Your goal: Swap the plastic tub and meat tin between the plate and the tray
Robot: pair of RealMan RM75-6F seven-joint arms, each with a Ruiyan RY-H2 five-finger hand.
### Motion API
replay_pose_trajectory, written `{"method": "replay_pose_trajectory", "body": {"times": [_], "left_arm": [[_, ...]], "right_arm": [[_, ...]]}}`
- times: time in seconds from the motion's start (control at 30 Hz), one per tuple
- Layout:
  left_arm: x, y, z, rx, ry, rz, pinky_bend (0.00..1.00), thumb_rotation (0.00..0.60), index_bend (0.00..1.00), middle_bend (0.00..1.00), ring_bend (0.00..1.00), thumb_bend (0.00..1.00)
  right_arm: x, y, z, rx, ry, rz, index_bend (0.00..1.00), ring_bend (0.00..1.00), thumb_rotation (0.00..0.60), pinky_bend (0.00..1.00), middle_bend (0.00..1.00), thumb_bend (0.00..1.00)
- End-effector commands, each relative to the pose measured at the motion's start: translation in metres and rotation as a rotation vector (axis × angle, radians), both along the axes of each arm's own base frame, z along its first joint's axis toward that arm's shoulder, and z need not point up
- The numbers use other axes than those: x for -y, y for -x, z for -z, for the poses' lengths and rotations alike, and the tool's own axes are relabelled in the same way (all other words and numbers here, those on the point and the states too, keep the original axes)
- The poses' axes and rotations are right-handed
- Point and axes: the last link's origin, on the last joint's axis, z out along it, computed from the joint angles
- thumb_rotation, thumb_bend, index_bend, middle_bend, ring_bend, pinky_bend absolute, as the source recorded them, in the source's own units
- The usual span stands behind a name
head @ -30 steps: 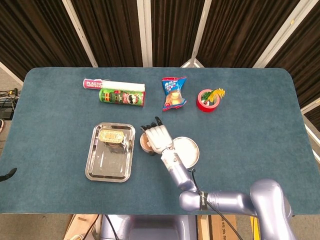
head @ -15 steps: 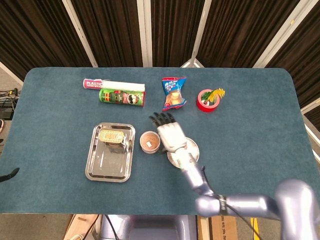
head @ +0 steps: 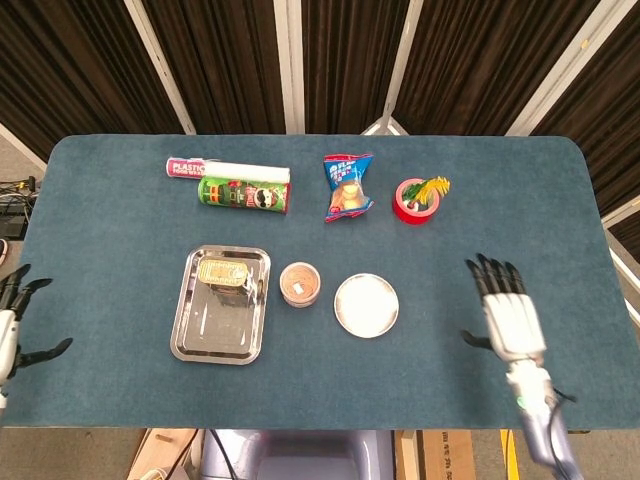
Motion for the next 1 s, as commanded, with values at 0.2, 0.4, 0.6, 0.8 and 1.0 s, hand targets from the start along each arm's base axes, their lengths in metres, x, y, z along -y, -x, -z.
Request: {"method": "replay_pose_trajectory", "body": {"times": [0.2, 0.4, 0.6, 0.8, 1.0], "left_arm": [[-0.058, -0.058, 0.017, 0.017, 0.145, 0.171, 0.16, 0.600, 0.19, 0.00, 0.00, 0.14], [-0.098, -0.102, 0.034, -0.007, 0.255, 0.224, 0.16, 0.600, 0.19, 0.00, 0.00, 0.14], [-0.120, -0.128, 0.070, -0.042, 0.374, 0.232, 0.16, 0.600, 0.19, 0.02, 0.00, 0.14], [-0.131, -0.135, 0.100, -0.067, 0.441, 0.243, 0.16, 0.600, 0.19, 0.03, 0.00, 0.14], [-0.140, -0.135, 0.123, -0.073, 0.464, 0.250, 0.16, 0.600, 0.21, 0.07, 0.02, 0.16]], "right_arm": [[-0.030, 0.040, -0.015, 0.001, 0.041, 0.050, 0.00, 0.00, 0.600, 0.00, 0.00, 0.00], [-0.030, 0.042, -0.015, 0.004, 0.039, 0.075, 0.00, 0.00, 0.600, 0.00, 0.00, 0.00], [-0.029, 0.043, -0.016, 0.004, 0.044, 0.093, 0.00, 0.00, 0.600, 0.00, 0.00, 0.00], [-0.029, 0.046, -0.021, 0.015, 0.073, 0.102, 0.00, 0.00, 0.600, 0.00, 0.00, 0.00], [-0.028, 0.048, -0.022, 0.022, 0.077, 0.112, 0.00, 0.00, 0.600, 0.00, 0.00, 0.00]]}}
